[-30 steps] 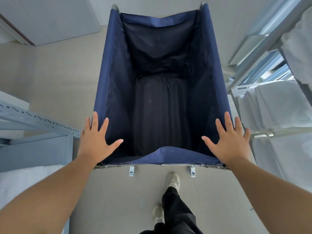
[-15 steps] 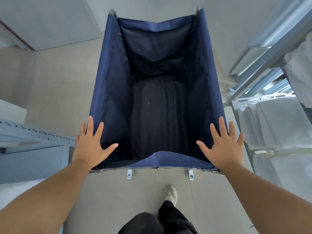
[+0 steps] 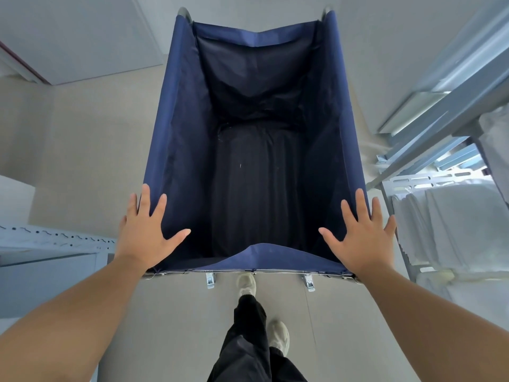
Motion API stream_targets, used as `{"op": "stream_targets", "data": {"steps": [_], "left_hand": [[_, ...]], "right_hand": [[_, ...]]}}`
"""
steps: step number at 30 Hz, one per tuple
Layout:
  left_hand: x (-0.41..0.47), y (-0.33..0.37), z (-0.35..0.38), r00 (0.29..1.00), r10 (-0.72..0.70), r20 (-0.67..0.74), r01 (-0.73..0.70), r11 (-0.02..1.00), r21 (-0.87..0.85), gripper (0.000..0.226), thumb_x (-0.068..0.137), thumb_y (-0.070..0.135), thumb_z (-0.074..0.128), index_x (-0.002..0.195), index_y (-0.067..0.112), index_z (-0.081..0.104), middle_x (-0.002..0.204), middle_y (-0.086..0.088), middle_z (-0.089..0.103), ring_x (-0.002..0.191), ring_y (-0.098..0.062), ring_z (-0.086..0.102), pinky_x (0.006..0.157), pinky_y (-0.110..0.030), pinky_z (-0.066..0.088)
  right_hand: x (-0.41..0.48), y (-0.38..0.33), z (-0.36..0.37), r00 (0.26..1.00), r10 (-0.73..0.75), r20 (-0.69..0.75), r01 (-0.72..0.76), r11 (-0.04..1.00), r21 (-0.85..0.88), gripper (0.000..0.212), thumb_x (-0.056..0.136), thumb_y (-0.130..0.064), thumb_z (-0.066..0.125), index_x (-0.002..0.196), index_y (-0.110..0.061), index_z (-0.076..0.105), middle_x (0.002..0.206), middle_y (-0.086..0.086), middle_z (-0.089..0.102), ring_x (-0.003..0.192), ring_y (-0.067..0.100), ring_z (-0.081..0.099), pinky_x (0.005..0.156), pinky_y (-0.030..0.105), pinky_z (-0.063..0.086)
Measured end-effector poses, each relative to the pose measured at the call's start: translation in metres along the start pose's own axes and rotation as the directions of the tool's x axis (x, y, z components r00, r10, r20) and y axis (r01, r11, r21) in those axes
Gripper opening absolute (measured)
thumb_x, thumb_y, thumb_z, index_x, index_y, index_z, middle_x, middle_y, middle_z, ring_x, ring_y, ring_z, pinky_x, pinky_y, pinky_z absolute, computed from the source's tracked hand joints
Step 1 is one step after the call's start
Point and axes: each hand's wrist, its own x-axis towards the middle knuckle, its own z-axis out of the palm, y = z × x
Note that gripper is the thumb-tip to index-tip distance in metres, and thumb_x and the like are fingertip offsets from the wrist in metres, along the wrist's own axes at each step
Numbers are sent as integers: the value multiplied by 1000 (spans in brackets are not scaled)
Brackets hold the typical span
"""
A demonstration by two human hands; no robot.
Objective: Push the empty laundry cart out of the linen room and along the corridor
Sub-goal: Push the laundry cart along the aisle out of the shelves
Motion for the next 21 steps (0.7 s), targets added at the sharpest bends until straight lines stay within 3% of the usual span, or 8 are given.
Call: {"op": "stream_targets", "data": {"steps": [10,21], "left_hand": [[74,-15,-16,1000,16,-8,-16,1000,3,107,77,89,29,160,21,22,170,-15,0,154,-45,13,111,-60,38],[147,-29,-35,999,47,-8,-47,999,-23,109,75,90,26,160,21,25,170,-16,0,153,-46,13,112,-60,37]], "right_hand": [[62,-27,-20,1000,14,-5,-14,1000,7,87,89,-81,23,156,-27,31,171,6,5,154,40,14,118,64,21],[123,-53,-38,999,33,-18,-33,999,14,87,88,-81,21,154,-26,36,171,7,10,154,40,16,117,65,22]]}}
